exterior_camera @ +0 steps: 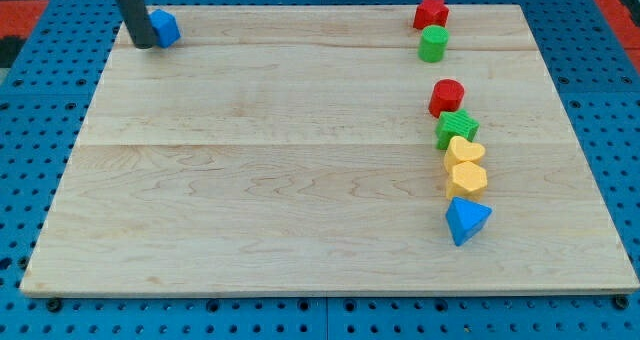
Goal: Keep the green circle diagonally bottom left to the red star
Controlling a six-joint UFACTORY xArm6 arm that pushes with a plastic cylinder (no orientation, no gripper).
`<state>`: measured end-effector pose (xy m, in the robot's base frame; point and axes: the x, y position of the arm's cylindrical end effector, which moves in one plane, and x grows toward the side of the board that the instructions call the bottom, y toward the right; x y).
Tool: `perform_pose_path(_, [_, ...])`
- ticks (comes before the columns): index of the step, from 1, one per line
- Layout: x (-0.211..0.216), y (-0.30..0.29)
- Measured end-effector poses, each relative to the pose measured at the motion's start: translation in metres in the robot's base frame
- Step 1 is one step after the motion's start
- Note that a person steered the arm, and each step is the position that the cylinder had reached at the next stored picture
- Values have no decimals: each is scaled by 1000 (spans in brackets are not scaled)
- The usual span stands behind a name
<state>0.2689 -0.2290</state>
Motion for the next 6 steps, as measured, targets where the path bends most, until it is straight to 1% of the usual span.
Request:
perform_pose_path(1, [21,27])
perform_pose_path(2, [30,175])
perform_pose_path(3, [48,310])
perform_pose_path(4, [48,427])
perform_pose_path(5, [23,474])
perform_pose_path(6, [7,386])
